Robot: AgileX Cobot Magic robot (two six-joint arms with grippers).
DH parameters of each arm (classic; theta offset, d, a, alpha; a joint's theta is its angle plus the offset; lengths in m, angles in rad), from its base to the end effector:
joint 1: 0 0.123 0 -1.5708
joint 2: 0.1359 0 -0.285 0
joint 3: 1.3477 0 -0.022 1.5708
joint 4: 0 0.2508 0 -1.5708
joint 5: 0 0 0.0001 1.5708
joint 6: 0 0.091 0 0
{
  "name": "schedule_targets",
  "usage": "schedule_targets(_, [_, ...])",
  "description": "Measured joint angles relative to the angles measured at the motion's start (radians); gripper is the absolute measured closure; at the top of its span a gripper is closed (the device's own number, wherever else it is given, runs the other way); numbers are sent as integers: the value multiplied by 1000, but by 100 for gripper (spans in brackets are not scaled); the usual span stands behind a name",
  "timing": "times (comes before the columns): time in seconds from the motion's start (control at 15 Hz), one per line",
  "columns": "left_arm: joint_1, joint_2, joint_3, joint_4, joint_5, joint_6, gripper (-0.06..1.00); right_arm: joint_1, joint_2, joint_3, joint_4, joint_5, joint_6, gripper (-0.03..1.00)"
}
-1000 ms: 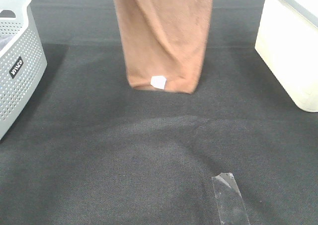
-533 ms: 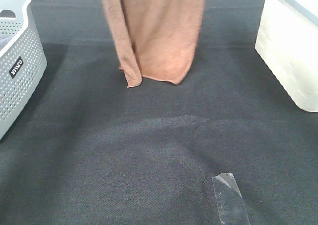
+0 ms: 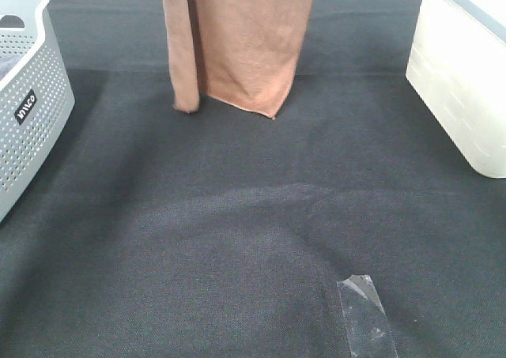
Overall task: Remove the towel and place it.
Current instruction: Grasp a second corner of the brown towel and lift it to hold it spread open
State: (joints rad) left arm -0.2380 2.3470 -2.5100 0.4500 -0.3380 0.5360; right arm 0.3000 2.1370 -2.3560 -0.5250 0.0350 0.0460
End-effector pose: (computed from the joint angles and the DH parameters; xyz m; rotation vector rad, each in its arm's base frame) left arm 0.5211 -0.1399 0.4284 0.6921 0.7725 0.5874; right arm 0.4821 0.1474 0.4619 -0.4783 1.2053 -0.1644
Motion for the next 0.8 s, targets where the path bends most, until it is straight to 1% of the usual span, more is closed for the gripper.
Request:
schedule_targets(0.07, [5,2,-21,14,3,0,94,-23,2,-1,5,-35,0,97])
schedule_targets(0.27, [4,2,-24,49,5,-1,94,-41,2,-1,15,-78,0,97])
schedule_targets(0.53, [4,2,-24,80,60,-1,94,-42,2,-1,28,-66,0,97])
schedule_targets(0.8, [3,3,4,90,68,-1,94,-53,5,-1,32,-35,0,97])
